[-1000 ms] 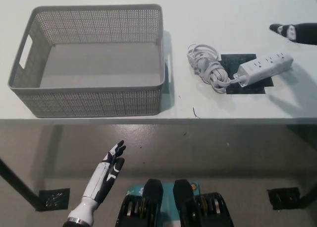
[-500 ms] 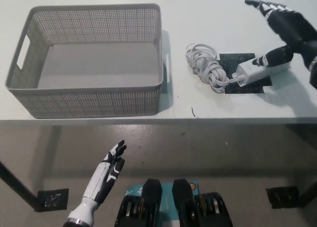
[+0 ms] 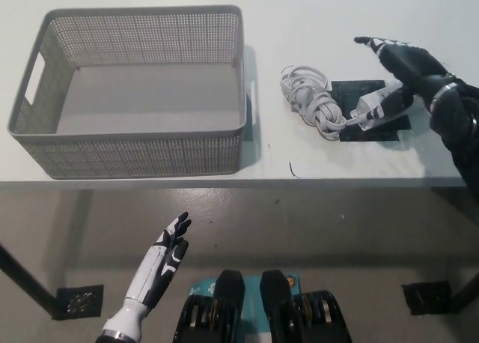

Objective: Use the right hand to pick up a power strip and put it into a container on the left side

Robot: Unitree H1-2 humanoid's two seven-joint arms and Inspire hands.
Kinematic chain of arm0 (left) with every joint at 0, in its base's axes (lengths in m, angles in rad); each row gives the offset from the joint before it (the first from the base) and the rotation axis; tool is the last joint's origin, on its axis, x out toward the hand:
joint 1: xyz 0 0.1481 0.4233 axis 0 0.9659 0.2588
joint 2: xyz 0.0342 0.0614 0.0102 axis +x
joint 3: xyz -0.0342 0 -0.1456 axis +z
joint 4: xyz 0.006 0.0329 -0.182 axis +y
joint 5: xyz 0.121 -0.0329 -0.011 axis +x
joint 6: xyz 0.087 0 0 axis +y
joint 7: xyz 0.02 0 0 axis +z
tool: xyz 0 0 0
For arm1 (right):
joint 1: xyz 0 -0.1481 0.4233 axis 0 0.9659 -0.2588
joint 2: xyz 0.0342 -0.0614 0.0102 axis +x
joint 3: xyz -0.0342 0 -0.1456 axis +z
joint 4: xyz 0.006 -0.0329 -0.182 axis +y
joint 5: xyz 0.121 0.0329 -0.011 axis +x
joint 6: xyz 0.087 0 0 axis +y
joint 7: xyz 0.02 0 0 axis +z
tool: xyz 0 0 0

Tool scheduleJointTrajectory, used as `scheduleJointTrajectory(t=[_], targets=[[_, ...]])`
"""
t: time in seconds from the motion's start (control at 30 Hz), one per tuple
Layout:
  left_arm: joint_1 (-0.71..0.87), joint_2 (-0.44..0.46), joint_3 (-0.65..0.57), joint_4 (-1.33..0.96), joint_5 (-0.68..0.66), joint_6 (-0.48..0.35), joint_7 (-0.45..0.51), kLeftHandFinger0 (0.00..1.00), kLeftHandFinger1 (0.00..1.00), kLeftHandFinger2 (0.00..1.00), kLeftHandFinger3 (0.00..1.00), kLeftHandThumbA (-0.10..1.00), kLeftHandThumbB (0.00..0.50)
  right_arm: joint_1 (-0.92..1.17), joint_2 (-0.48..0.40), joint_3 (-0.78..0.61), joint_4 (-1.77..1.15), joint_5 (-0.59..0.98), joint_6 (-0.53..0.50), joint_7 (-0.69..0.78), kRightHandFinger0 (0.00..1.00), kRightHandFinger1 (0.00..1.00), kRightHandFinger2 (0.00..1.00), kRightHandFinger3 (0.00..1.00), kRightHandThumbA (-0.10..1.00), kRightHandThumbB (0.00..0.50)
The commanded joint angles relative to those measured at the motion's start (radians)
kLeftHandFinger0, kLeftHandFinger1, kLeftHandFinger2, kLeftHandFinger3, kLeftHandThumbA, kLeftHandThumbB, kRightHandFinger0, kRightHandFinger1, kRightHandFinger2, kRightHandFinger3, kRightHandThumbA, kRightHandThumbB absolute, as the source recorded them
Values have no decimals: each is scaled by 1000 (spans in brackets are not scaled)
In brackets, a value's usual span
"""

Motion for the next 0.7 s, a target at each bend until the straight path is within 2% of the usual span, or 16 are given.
scheduleJointTrajectory(t=[0.0, 0.23, 0.33, 0.67], targets=[[-5, 2, 1, -19, 5, -32, 11, 1000, 1000, 1000, 1000, 1000, 78, -98, 21, 11, 61, -35, -47, -72, 1000, 1000, 1000, 1000, 1000, 327], [-8, 6, 4, -20, 0, -34, 8, 1000, 1000, 1000, 1000, 1000, 72, -129, 71, 26, 229, -26, -110, -122, 1000, 1000, 1000, 1000, 1000, 357], [-10, 6, 4, -24, 1, -27, 7, 1000, 1000, 1000, 1000, 1000, 72, -144, 94, 30, 310, -23, -146, -154, 1000, 1000, 1000, 1000, 1000, 385], [-11, 2, 10, -21, -24, -30, -2, 1000, 1000, 1000, 1000, 1000, 80, -172, 123, 67, 465, -35, -155, -168, 1000, 1000, 1000, 1000, 1000, 388]])
